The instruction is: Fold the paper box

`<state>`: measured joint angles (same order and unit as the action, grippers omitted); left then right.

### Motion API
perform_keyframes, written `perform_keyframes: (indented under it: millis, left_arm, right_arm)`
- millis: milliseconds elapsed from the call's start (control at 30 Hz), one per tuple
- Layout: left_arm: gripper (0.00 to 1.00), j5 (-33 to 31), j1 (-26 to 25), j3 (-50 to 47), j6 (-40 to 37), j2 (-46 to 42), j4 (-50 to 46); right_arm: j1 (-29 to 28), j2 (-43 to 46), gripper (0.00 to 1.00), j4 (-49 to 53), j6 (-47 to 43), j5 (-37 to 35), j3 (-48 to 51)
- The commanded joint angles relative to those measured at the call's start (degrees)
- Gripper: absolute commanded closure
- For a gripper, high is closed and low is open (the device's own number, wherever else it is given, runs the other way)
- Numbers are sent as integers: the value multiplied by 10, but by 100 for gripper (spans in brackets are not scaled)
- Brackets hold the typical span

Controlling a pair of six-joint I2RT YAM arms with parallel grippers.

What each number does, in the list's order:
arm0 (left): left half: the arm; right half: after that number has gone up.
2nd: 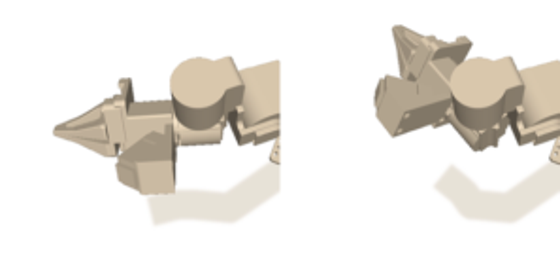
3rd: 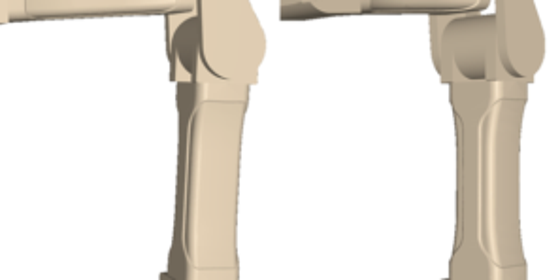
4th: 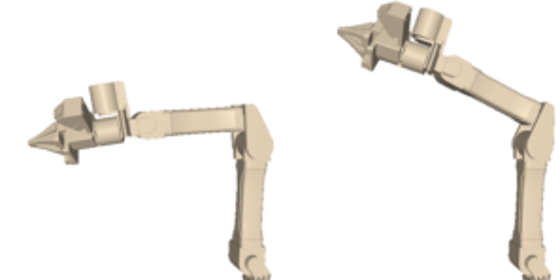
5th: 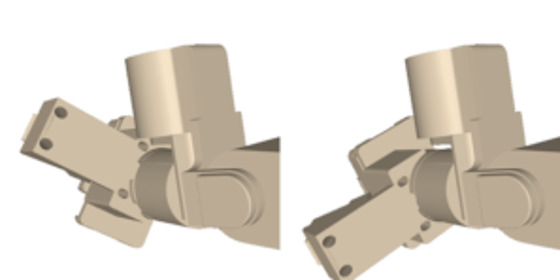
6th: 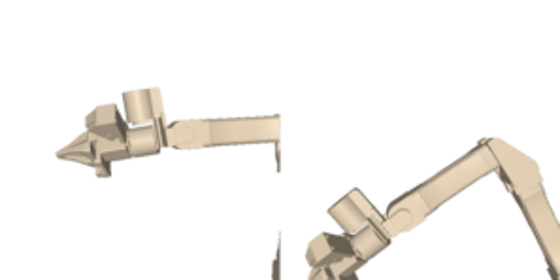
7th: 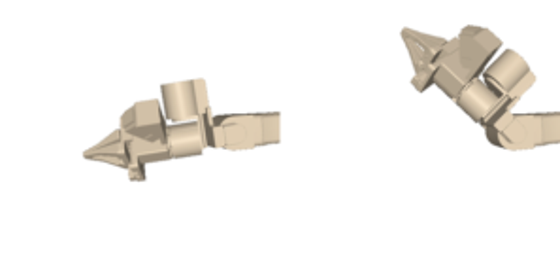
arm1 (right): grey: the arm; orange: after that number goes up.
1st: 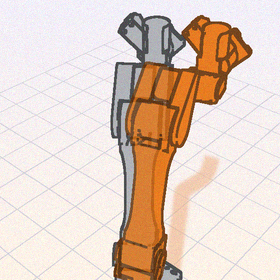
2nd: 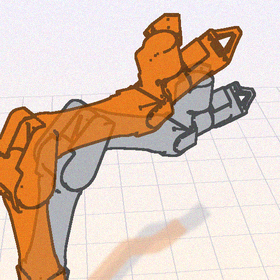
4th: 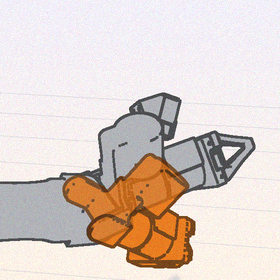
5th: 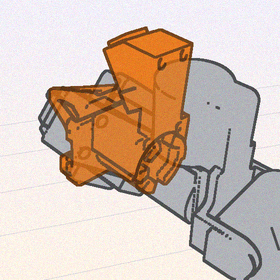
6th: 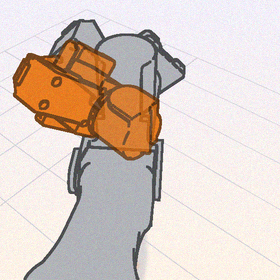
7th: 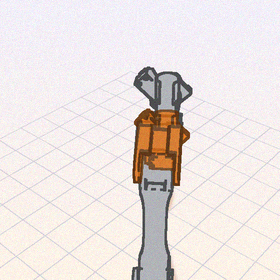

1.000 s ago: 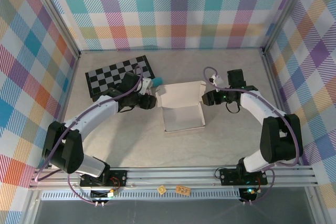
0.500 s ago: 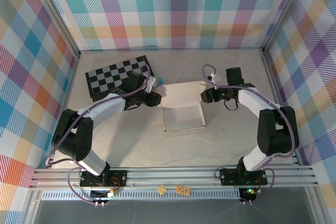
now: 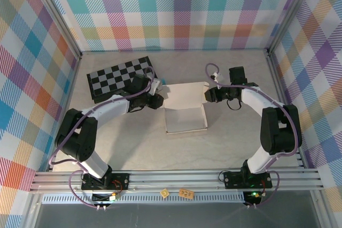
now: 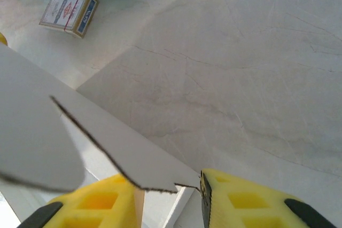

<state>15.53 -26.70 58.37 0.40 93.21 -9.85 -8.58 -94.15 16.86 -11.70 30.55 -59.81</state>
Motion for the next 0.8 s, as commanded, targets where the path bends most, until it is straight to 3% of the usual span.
perform_keyframes:
  millis: [0, 433, 767]
  left_arm:
    - [79, -7, -10, 20, -4, 13, 18]
    - [89, -44, -21, 50, 8, 31, 15]
    - [97, -141, -58, 85, 78, 47, 10]
  right_arm:
    - [0, -8, 69, -4, -2, 21, -18]
    - [-18, -7, 84, 12, -5, -29, -29]
    - [-50, 26, 93, -7, 37, -115, -10]
